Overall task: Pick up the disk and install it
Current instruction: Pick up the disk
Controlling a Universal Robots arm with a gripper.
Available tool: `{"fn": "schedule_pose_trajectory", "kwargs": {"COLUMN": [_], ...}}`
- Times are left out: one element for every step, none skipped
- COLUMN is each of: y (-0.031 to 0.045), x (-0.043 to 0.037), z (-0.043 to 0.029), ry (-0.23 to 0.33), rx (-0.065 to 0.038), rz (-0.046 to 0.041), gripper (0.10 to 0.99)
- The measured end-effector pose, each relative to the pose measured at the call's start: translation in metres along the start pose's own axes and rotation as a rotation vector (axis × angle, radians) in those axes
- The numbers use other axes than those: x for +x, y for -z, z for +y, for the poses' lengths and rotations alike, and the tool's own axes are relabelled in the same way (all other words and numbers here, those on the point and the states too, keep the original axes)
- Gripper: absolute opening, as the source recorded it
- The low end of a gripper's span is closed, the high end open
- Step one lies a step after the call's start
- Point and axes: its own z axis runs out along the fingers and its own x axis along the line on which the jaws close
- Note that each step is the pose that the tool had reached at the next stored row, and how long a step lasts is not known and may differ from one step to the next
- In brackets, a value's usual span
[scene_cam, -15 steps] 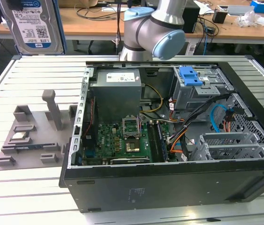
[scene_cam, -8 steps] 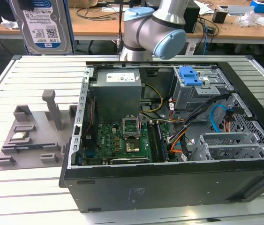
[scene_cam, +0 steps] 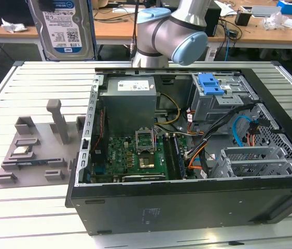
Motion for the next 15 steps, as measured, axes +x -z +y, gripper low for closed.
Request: {"fn": "schedule_pose_trajectory", "kwargs": {"y": [0.0,0.0001,0.0002,0.0002,0.0003,0.0004,0.0004,0.0005,0.0006,0.0008,0.0008,0.0009,0.0009,0.001,0.0011], "x": [0.0,-0.0001,-0.0001,0.0,-0.0001,0.0,-0.0001,-0.0001,-0.0002,-0.0003,-0.0003,-0.0003,-0.0003,-0.0003,-0.0004], "z": [-0.0027,-0.0057,-0.0101,-0.0127,-0.0153,-0.02,-0.0256,-0.0307,-0.0362,-0.0413,-0.0454,-0.0495,-0.0521,-0.0557,-0.0603], "ry": [0.0,0.0,0.0,0.0,0.0,0.0,0.0,0.0,0.0,0.0,0.0,0.0,0.0,0.0,0.0], "rx": [0.0,0.0,0.0,0.0,0.0,0.0,0.0,0.0,0.0,0.0,0.0,0.0,0.0,0.0,0.0], "rz": [0.0,0.0,-0.0001,0.0,0.0,0.0,0.0,0.0,-0.0001,0.0,0.0,0.0,0.0,0.0,0.0], "gripper": [0.365,0.365,0.365,0.365,0.365,0.365,0.365,0.365,0.365,0.365,0.365,0.365,0.365,0.365,0.365]}}
